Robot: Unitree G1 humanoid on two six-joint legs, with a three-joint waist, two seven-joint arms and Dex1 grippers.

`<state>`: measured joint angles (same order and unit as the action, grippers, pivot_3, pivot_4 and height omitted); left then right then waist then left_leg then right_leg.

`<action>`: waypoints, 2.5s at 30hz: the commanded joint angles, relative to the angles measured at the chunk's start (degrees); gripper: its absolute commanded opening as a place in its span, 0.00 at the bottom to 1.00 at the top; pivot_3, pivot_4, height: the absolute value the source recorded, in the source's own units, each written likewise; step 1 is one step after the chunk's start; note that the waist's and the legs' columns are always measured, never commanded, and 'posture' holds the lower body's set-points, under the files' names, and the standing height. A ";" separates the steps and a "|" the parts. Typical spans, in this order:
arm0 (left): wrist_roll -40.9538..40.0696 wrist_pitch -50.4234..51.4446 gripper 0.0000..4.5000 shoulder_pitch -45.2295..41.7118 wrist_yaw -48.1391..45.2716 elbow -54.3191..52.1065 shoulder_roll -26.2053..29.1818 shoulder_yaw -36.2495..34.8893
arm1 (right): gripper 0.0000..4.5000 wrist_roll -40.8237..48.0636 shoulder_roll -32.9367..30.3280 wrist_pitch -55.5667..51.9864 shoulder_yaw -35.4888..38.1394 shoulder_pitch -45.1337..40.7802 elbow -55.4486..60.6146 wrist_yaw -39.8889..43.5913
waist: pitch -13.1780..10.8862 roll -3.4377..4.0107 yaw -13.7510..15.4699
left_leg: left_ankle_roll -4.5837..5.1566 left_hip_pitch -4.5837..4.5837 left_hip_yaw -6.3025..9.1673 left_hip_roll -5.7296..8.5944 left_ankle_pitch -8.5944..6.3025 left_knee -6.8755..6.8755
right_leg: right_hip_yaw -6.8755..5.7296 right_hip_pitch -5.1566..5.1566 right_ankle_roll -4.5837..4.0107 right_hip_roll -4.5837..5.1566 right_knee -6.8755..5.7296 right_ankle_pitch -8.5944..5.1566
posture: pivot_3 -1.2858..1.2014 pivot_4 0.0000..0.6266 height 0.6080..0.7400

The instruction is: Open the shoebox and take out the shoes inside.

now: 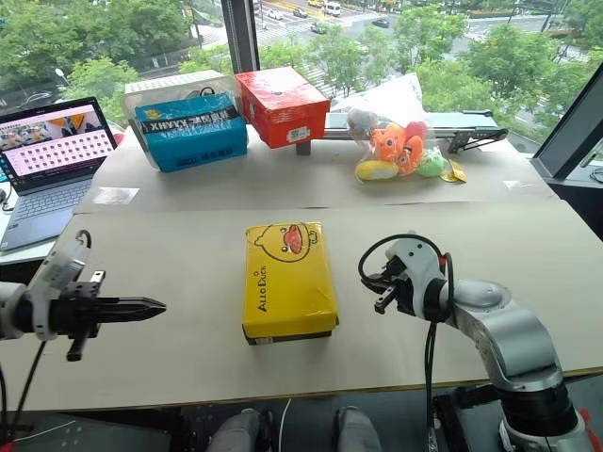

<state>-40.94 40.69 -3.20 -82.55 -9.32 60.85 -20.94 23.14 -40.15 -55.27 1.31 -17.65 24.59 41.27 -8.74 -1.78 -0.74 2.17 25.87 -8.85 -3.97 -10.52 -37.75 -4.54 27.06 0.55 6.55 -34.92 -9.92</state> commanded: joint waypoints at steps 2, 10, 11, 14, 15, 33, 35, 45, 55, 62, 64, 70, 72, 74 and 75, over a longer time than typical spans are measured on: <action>-4.84 3.60 0.01 1.59 -0.20 -4.83 2.55 -6.70 | 0.00 -1.82 -1.85 6.22 -4.03 -2.40 -5.64 4.20 | -0.01 0.01 0.02 | 0.00 0.00 0.00 0.00 0.00 0.00 | -0.01 -0.01 0.00 -0.01 -0.01 0.00 | 0.52 0.24 0.99; -5.33 3.55 0.01 5.74 2.08 -8.77 1.22 -8.85 | 0.00 -5.47 0.23 15.50 -14.05 -7.93 -14.74 11.84 | -0.09 0.12 0.03 | -0.01 0.00 -0.02 0.02 0.00 0.00 | 0.00 0.01 0.00 -0.01 -0.05 0.00 | 0.52 0.24 0.99; -5.14 3.32 0.01 5.87 2.53 -8.97 0.86 -8.40 | 0.00 -5.57 0.78 15.79 -14.43 -8.72 -15.19 12.06 | -0.09 0.12 0.05 | -0.01 0.00 -0.02 0.02 0.00 0.00 | 0.00 0.01 0.00 -0.01 -0.05 0.00 | 0.52 0.24 0.99; -4.84 3.04 0.01 5.65 3.78 -9.32 0.06 -7.07 | 0.00 -5.22 2.45 15.58 -14.12 -10.76 -15.76 12.01 | -0.09 0.12 0.07 | -0.01 0.00 -0.02 0.03 0.00 0.00 | 0.00 0.00 -0.01 -0.01 -0.05 0.01 | 0.52 0.24 0.99; -4.88 3.08 0.01 5.36 4.26 -9.37 -0.12 -6.61 | 0.00 -4.47 3.09 14.90 -13.39 -11.42 -15.38 11.85 | -0.09 0.12 0.08 | -0.01 0.02 -0.02 0.03 0.00 -0.01 | 0.00 0.00 -0.01 -0.01 -0.05 0.01 | 0.52 0.24 0.99; -5.95 3.16 0.01 1.61 6.32 -8.04 1.15 -6.68 | 0.00 10.23 10.79 2.61 -7.33 -22.71 -5.95 8.56 | -0.10 0.13 -0.03 | -0.03 0.18 -0.06 0.02 0.02 -0.02 | 0.01 -0.03 -0.06 -0.05 -0.11 0.05 | 0.52 0.24 0.99; -6.06 3.51 0.01 2.30 6.13 -7.84 1.54 -8.65 | 0.00 10.24 13.34 2.70 -8.48 -25.88 -7.20 7.91 | -0.10 0.13 -0.15 | -0.03 0.18 -0.06 0.00 0.02 -0.02 | 0.01 -0.02 -0.07 -0.08 -0.12 0.05 | 0.52 0.24 0.99; -8.07 7.04 0.01 8.26 7.42 -9.26 1.95 -21.20 | 0.00 6.46 24.38 7.50 -15.47 -36.72 -16.60 7.00 | -0.12 0.16 -0.04 | -0.08 0.19 -0.10 0.00 0.06 -0.02 | -0.01 -0.01 -0.19 -0.09 -0.17 0.13 | 0.52 0.24 0.99; -7.72 8.37 0.01 11.82 5.78 -7.63 4.10 -31.07 | 0.00 -1.86 32.86 15.75 -23.03 -39.45 -30.65 8.51 | -0.13 0.19 -0.27 | -0.21 0.20 -0.20 -0.03 0.12 0.00 | -0.02 0.07 -0.31 -0.11 -0.21 0.21 | 0.52 0.24 0.99; -8.79 8.29 0.01 10.13 5.76 -6.82 4.69 -30.64 | 0.00 -9.12 35.94 20.18 -29.73 -37.50 -39.20 8.95 | -0.13 0.18 -0.40 | -0.28 0.19 -0.23 -0.07 0.15 0.03 | -0.02 0.10 -0.31 -0.12 -0.23 0.21 | 0.52 0.24 0.99; -8.61 7.97 0.01 9.68 5.48 -6.47 4.95 -30.26 | 0.00 -11.55 36.65 21.73 -31.94 -36.40 -41.80 9.34 | -0.12 0.17 -0.51 | -0.31 0.18 -0.23 -0.06 0.16 0.04 | -0.02 0.10 -0.31 -0.17 -0.24 0.20 | 0.52 0.24 0.99; -8.58 7.00 0.01 8.42 4.91 -5.74 5.20 -27.91 | 0.00 -16.65 37.70 23.64 -34.35 -35.46 -46.28 9.23 | -0.10 0.17 -1.00 | -0.37 -0.10 -0.25 -0.09 0.15 0.10 | -0.01 0.08 -0.28 -0.16 -0.26 0.18 | 0.52 0.24 0.99; -8.77 6.73 0.01 7.92 4.97 -5.81 4.97 -26.70 | 0.00 -16.29 37.52 22.54 -32.90 -35.68 -44.55 9.45 | -0.05 0.11 -1.17 | -0.39 -0.40 -0.32 -0.09 0.15 0.32 | 0.05 -0.06 -0.19 -0.12 -0.21 0.12 | 0.52 0.24 0.99; -8.66 6.12 0.01 7.16 4.93 -5.75 4.70 -24.50 | 0.00 -13.81 36.97 19.34 -28.82 -36.69 -40.54 9.43 | -0.01 0.06 -0.99 | -0.51 -0.53 -0.35 -0.06 0.23 0.60 | 0.07 -0.05 -0.21 -0.11 -0.17 0.12 | 0.52 0.24 0.99; -8.54 5.79 0.01 6.85 4.81 -5.70 4.57 -23.59 | 0.00 -12.83 36.68 17.83 -27.17 -37.21 -38.84 9.27 | 0.01 0.02 -0.89 | -0.54 -0.53 -0.34 -0.07 0.25 0.66 | 0.07 -0.02 -0.24 -0.11 -0.17 0.12 | 0.52 0.24 0.99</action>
<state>-49.27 48.06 4.69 -77.26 -14.91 65.29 -45.36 8.49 -2.68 -34.19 -29.07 -54.53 -17.19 50.15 -8.73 -1.77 -1.63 1.59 25.35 -9.18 -4.04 -10.25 -37.06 -4.46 27.08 0.24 6.45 -35.10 -9.77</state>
